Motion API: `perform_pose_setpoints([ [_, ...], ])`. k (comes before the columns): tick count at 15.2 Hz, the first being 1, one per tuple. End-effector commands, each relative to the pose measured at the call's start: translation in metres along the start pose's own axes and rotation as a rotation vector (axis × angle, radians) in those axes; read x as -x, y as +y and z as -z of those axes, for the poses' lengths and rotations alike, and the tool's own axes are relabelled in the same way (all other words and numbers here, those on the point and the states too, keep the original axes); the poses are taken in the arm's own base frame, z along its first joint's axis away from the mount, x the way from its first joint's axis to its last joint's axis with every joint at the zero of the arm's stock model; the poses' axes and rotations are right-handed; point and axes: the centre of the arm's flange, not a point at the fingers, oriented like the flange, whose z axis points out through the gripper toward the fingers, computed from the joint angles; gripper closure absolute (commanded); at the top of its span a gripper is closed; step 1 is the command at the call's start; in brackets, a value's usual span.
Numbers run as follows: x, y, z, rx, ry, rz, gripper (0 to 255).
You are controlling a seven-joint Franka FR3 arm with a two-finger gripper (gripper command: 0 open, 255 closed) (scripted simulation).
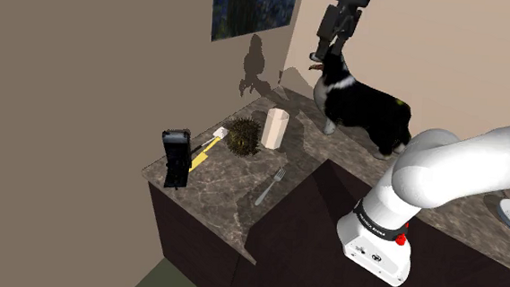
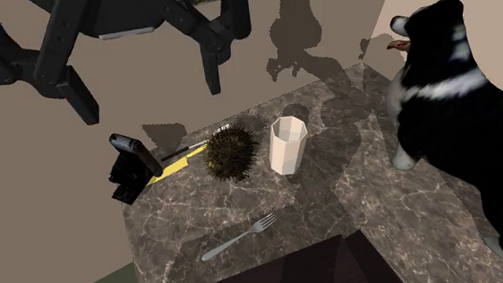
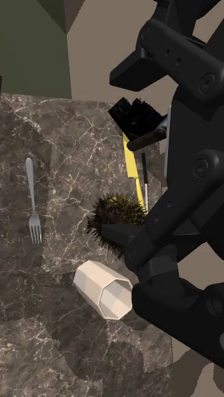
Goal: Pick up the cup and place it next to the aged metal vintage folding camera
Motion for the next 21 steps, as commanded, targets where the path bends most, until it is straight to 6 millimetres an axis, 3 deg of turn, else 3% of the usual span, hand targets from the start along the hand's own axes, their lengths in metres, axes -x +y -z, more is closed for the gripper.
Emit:
perform_pose_setpoints([
  [1,0.000,0.000,0.000,0.000,0.000,0.000,0],
  [21,-0.099,0.125,-0.205,0.024,0.038,0.059,0],
])
